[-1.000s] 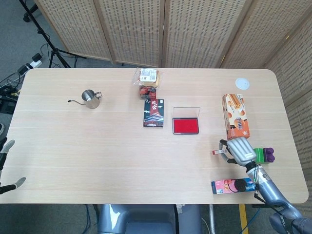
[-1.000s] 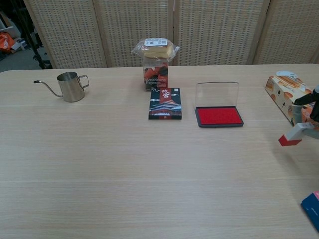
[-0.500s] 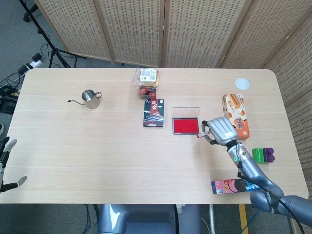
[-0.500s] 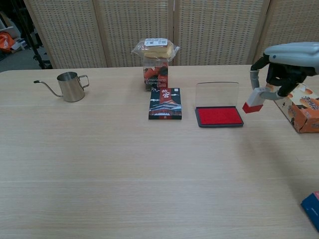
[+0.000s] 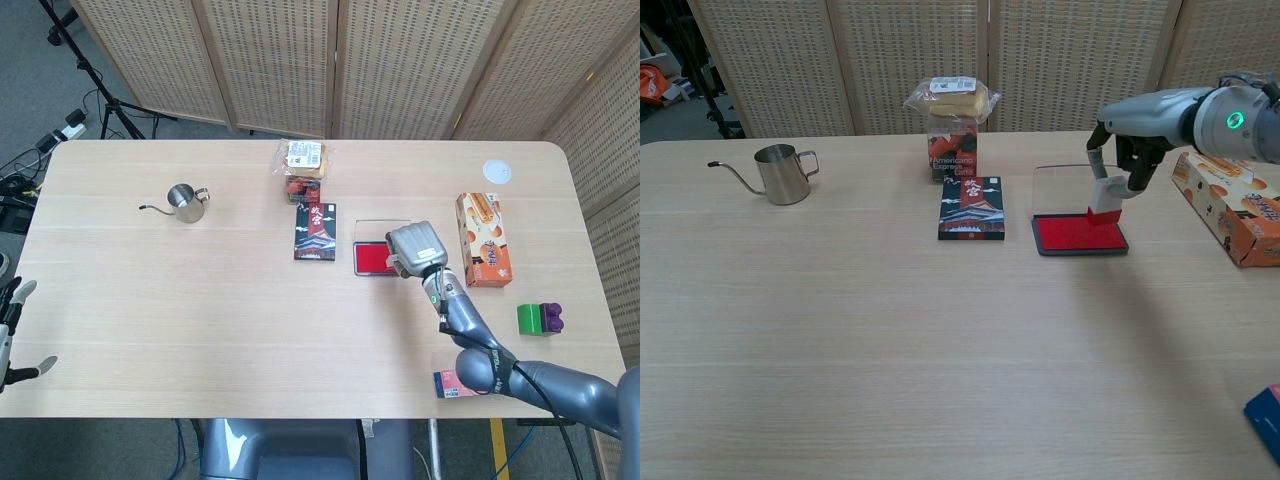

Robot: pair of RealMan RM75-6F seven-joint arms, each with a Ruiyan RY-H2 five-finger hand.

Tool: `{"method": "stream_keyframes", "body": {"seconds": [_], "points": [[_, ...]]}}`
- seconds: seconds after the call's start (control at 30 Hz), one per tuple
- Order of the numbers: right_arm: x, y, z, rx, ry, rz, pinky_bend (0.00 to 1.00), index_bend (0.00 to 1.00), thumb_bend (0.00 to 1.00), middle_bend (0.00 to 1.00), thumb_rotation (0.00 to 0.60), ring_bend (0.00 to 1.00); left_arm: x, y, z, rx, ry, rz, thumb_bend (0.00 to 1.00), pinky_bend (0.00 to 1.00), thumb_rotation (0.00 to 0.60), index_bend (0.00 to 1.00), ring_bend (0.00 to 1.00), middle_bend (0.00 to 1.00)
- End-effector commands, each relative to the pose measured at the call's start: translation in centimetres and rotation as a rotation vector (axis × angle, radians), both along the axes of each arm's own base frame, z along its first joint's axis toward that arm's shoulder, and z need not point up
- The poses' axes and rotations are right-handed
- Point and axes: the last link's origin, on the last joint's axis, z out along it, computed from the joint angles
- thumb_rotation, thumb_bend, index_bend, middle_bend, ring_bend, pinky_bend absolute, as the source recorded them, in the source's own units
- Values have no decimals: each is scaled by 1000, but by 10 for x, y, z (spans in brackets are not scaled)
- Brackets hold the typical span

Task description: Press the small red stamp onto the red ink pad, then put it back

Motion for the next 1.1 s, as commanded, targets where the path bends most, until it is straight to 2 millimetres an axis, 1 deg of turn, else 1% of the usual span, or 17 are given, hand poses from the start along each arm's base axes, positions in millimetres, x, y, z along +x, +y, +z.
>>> {"method": "stream_keyframes", "body": {"seconds": [0.03,0.43,0.57,0.97,1.1], "points": [[4,-3,-6,-1,10,-12,1000,535,615,925,600,987,-1,1,-1,-3,1,4,6,0,600,0,0,0],[7,-9,-18,-8,56,-28,1000,539,620,925,600,987,-3,5,0,0,2,21,7,0,600,0,0,0],[8,-12,-20,-20,70,-22,1000,539,644,925,600,987,-4,6,0,0,-3,25,7,0,600,0,0,0],[4,-22,-32,-23,50,-101,1000,539,646,925,600,987,-7,10,0,-9,-6,46,7,0,600,0,0,0],[6,-25,-36,-16,31,-113,1000,539,646,925,600,987,-8,12,0,-9,-6,53,7,0,600,0,0,0]]}}
